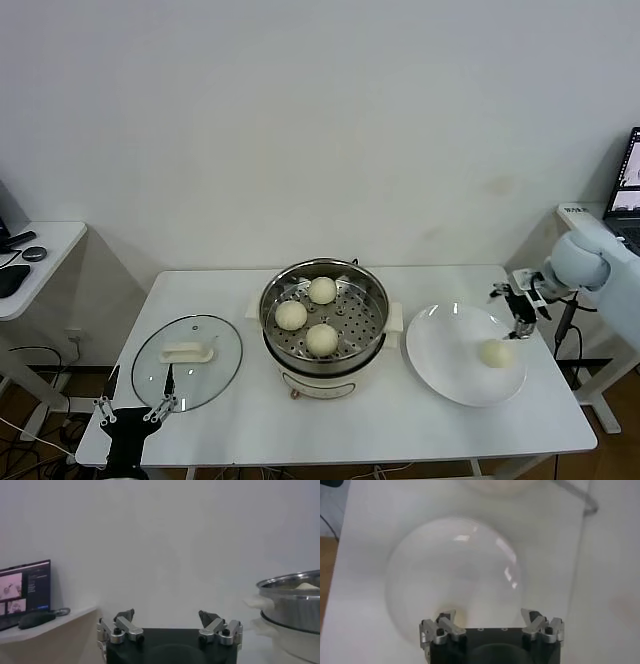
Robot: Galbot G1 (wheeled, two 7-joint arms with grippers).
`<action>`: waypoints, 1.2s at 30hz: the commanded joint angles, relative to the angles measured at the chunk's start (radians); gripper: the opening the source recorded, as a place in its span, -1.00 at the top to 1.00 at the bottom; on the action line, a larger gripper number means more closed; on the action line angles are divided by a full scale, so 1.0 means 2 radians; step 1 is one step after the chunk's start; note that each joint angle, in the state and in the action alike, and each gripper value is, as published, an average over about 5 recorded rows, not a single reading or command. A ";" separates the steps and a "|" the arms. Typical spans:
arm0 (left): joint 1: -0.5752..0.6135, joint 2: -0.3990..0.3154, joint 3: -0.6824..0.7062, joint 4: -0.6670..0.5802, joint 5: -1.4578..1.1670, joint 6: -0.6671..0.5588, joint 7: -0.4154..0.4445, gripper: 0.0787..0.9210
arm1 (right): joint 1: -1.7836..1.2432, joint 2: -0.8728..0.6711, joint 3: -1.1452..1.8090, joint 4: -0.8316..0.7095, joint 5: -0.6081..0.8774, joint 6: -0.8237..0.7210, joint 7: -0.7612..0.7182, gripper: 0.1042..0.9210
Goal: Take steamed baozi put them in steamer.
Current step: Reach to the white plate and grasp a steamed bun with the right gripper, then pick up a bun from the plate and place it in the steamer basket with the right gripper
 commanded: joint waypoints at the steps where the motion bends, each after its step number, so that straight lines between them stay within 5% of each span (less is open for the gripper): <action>1: 0.007 -0.003 -0.003 -0.001 0.002 -0.001 0.000 -0.77 | -0.114 0.047 0.092 -0.100 -0.073 0.026 0.002 -0.76; 22: 0.007 -0.006 -0.009 0.002 0.003 0.000 -0.001 -0.77 | -0.104 0.118 0.086 -0.156 -0.100 0.007 0.013 -0.72; 36: 0.004 -0.005 -0.008 0.003 0.001 -0.001 -0.001 -0.77 | -0.042 0.071 0.023 -0.080 -0.040 -0.037 0.011 -0.03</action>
